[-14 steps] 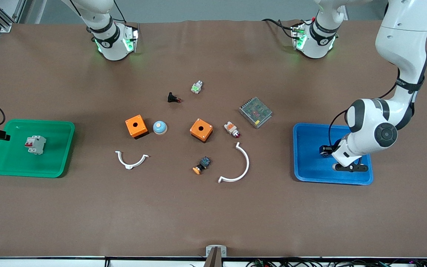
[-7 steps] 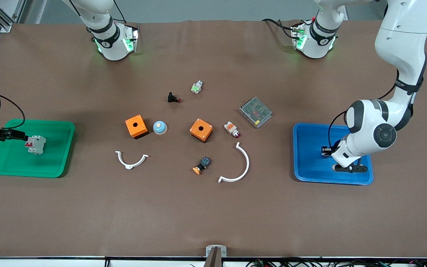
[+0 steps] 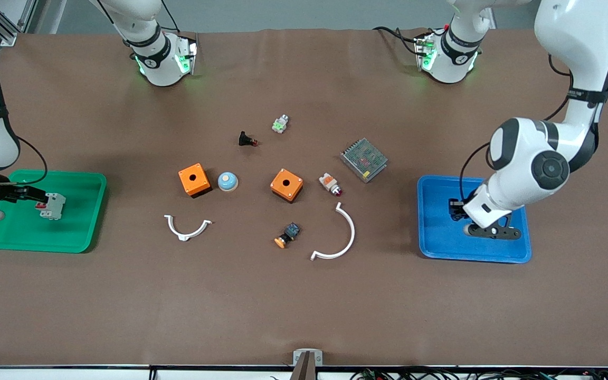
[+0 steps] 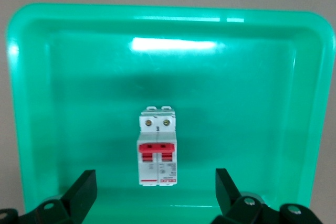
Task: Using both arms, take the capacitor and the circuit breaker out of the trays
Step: 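Place the capacitor beside the white arc while the right gripper lifts the breaker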
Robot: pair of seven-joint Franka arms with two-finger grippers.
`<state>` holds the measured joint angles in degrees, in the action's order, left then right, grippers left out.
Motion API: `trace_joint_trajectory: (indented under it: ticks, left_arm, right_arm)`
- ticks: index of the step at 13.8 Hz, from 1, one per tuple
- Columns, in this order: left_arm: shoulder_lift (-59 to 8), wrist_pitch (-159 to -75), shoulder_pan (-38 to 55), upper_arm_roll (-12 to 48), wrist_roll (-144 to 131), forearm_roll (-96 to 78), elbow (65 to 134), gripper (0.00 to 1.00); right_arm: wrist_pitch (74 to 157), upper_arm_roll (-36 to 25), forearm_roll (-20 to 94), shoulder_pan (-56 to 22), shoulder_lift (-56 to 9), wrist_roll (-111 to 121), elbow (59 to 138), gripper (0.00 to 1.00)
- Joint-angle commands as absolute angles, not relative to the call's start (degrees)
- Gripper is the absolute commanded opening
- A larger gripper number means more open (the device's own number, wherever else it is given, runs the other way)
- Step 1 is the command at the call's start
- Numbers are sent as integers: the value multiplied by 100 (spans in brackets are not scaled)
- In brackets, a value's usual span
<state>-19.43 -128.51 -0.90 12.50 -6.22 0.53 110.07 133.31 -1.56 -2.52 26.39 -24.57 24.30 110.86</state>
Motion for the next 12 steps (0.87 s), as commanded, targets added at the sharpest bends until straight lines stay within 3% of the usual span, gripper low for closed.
trace_joint_trajectory:
  ticks: [1, 9, 12]
  left_arm:
    - [-1924, -12691, -44, 1738, -1534, 105, 10794, 2]
    - [-3224, -12691, 1642, 1872, -4629, 412, 9274, 1]
    - [-3856, -12691, 2056, 1872, -5649, 834, 8712, 0]
  right_arm:
    - [13604, -44, -203, 2777, -2566, 2435, 11215, 99]
    - [13746, -44, 105, 2786, -2856, 2426, 11057, 95]
    - [13755, -53, 105, 2786, -2918, 2435, 11030, 70]
